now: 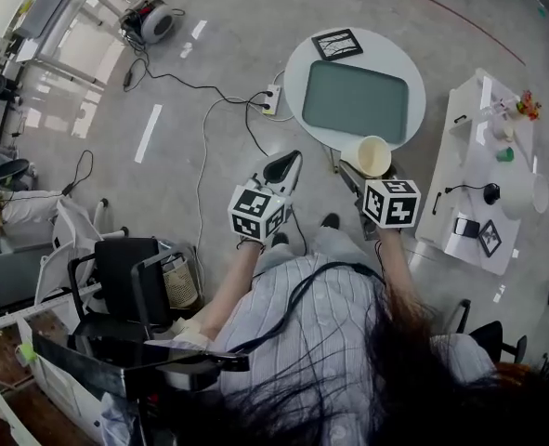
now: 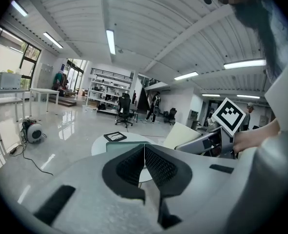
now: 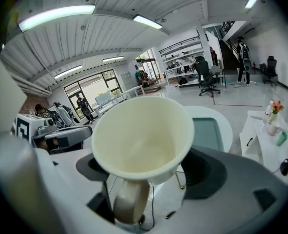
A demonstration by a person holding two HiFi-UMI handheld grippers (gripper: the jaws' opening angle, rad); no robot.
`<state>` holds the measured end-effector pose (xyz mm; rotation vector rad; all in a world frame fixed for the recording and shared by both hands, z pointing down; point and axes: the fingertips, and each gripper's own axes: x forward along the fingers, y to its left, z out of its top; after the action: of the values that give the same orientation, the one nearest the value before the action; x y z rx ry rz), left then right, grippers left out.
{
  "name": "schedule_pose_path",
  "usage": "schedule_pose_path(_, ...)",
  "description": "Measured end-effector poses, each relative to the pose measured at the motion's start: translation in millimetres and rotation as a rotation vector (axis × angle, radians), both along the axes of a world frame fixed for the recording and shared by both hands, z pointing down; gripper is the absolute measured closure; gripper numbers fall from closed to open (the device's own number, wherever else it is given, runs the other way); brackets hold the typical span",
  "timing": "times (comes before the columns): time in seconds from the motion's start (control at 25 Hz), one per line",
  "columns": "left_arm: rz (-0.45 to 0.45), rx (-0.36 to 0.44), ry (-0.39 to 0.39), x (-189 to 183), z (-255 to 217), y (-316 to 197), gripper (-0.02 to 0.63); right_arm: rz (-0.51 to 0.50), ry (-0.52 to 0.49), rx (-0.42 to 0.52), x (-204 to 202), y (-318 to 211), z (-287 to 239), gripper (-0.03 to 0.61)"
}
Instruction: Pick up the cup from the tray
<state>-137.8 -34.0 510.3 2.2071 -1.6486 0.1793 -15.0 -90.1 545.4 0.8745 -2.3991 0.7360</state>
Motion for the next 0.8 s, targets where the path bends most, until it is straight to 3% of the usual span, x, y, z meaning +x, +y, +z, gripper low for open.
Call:
schedule_pose_path(0.28,0.044,0.024,-0.004,-15.3,-14.3,16.6,0.6,0.017,-0.007,0.0,-20.1,29.6,-8.4,0.167)
schedule_pose_path(0.8,0.224,0.005,0.036,-22.1,-1.6,63.5,0.6,0.172,0.004,0.002,-29.6,109.4,-15.5,0.167)
